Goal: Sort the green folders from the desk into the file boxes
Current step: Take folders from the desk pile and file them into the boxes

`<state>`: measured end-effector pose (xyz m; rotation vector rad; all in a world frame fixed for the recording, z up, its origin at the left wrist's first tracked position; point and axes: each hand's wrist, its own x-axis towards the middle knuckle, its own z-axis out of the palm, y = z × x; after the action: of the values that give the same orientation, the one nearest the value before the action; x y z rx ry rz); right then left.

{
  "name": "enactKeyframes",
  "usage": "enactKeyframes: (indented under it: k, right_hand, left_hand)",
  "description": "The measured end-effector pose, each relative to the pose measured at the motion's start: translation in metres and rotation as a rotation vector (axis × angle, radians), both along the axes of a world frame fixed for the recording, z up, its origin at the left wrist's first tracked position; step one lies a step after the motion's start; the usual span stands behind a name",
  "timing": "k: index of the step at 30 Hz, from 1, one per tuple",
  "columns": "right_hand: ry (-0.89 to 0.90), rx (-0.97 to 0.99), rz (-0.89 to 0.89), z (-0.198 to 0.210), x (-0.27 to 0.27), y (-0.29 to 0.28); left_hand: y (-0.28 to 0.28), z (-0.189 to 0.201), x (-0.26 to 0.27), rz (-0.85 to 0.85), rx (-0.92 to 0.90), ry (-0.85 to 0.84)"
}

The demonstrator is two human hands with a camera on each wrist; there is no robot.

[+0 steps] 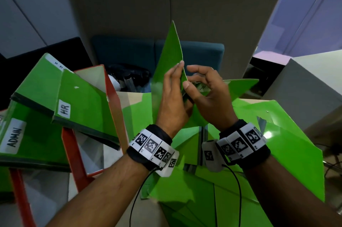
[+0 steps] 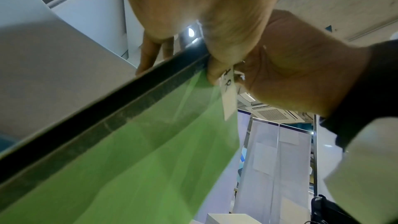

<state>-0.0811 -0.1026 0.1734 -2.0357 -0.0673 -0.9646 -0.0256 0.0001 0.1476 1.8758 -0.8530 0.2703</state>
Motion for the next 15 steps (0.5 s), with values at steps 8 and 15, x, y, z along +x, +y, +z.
enactKeyframes:
  k: [8,15]
  right_hand:
    - [-0.008,-0.073,-0.005,-0.006,0.0,-0.003]
    - [0.017,-0.099,0.028,-0.014,0.013,0.003]
  left_hand:
    - [-0.006,-0.011,-0.009,0.016,-0.058,0.083]
    - [0.002,-0.008,-0.011,-0.037,-0.068,0.105]
